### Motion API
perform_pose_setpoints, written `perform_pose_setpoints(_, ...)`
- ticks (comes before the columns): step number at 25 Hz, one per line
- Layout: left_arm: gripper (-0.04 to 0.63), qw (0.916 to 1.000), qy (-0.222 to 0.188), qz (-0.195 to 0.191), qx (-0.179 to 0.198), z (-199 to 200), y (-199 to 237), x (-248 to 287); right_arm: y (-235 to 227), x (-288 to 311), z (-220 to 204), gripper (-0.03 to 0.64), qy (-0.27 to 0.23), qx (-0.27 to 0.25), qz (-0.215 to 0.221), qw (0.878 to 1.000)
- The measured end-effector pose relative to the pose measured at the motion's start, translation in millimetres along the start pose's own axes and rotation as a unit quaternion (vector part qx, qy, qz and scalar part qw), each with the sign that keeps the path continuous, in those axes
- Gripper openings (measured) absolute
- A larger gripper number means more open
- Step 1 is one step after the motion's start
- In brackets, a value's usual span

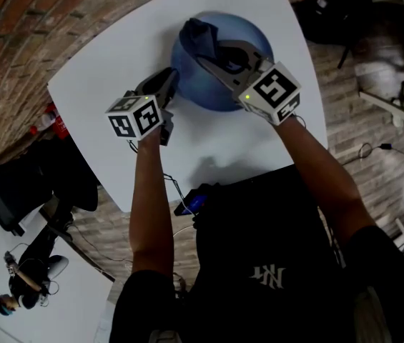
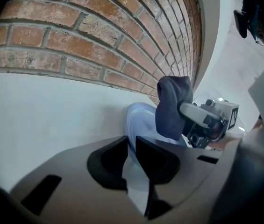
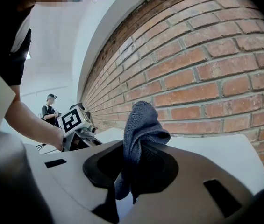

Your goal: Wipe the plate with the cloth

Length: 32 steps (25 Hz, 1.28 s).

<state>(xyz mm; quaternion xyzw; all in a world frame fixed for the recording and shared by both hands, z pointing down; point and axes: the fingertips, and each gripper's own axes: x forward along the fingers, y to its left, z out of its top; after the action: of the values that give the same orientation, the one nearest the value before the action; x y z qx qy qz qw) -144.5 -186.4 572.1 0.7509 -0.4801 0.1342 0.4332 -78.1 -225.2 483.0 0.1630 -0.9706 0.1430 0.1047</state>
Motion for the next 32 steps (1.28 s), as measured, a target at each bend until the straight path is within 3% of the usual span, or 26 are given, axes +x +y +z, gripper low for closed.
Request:
perform_pose_setpoints(13, 0.048, 0.9996, -0.005, -0.005, -0.029, -3, 1, 0, -10, 43, -26, 0.08, 0.07, 0.006, -0.029, 0.997)
perform_pose_setpoints(21, 0.046, 0.9996, -0.01, 0.001, -0.027, -2, 2, 0, -11, 62, -55, 0.08, 0.129, 0.006, -0.041, 0.991)
perform_pose_setpoints(32, 0.044, 0.9997, -0.012, 0.013, -0.016, 1, 2, -1, -23, 68, -70, 0.08, 0.181, -0.089, -0.067, 0.977)
